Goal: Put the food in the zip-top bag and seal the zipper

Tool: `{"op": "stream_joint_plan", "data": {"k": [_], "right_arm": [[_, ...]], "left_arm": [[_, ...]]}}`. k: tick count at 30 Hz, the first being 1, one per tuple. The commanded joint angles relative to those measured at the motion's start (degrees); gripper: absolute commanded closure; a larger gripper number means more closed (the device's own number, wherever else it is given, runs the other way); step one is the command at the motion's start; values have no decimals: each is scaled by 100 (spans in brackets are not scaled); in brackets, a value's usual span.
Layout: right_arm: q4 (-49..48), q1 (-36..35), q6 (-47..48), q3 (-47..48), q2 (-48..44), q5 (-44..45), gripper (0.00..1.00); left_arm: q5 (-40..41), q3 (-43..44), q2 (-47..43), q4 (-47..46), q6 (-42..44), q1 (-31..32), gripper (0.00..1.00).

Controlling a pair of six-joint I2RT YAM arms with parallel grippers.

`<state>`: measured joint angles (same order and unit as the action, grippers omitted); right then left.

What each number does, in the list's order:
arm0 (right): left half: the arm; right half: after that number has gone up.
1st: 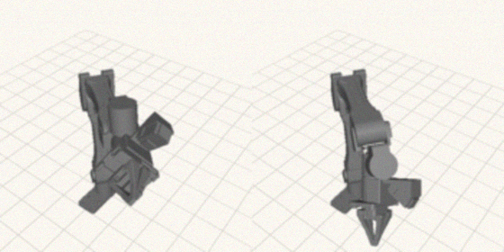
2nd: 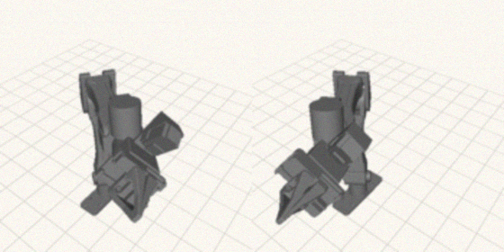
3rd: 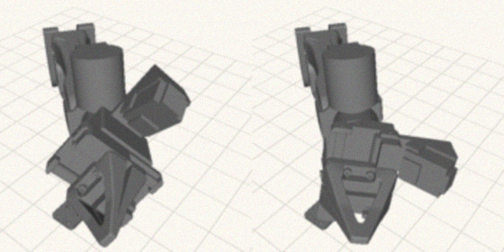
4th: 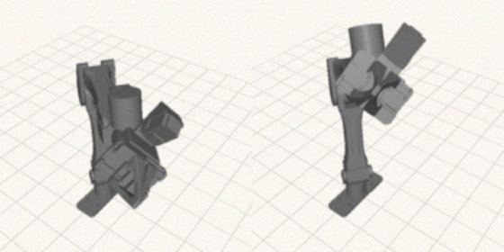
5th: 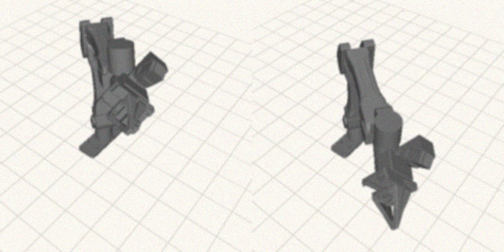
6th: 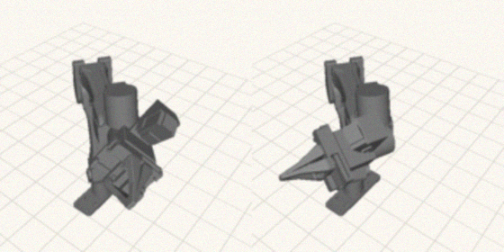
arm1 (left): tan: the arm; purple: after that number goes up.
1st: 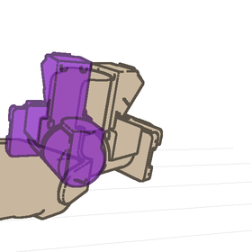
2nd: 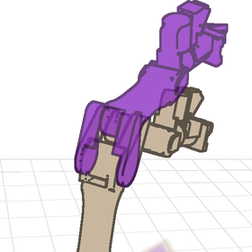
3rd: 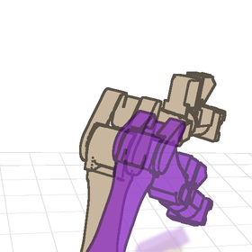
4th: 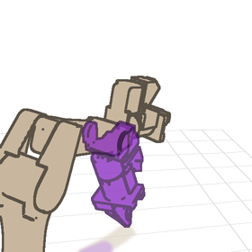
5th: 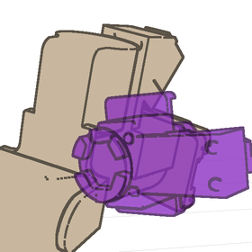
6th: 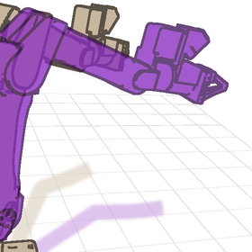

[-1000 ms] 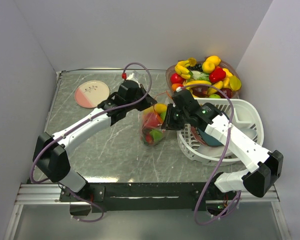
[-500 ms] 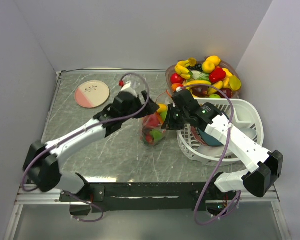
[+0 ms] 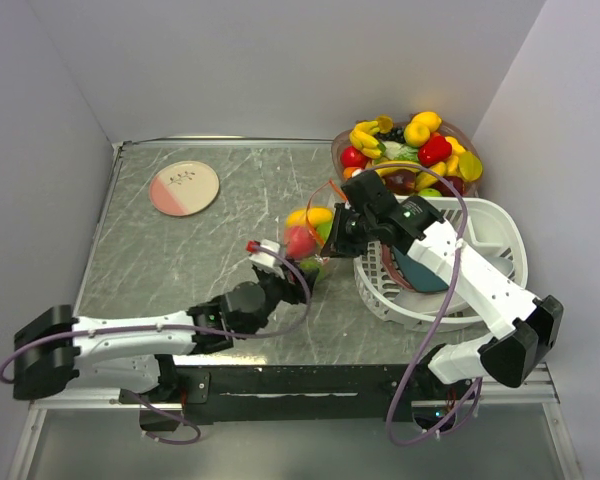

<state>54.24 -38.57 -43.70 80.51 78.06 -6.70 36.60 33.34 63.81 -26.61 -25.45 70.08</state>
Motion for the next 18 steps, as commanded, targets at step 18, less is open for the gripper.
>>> {"op": "stream_joint_plan", "data": {"k": [18], "right_arm": [[1080, 34, -789, 1037, 508, 231, 100]], "left_arm": [[734, 357, 1116, -2103, 1834, 462, 37]]}}
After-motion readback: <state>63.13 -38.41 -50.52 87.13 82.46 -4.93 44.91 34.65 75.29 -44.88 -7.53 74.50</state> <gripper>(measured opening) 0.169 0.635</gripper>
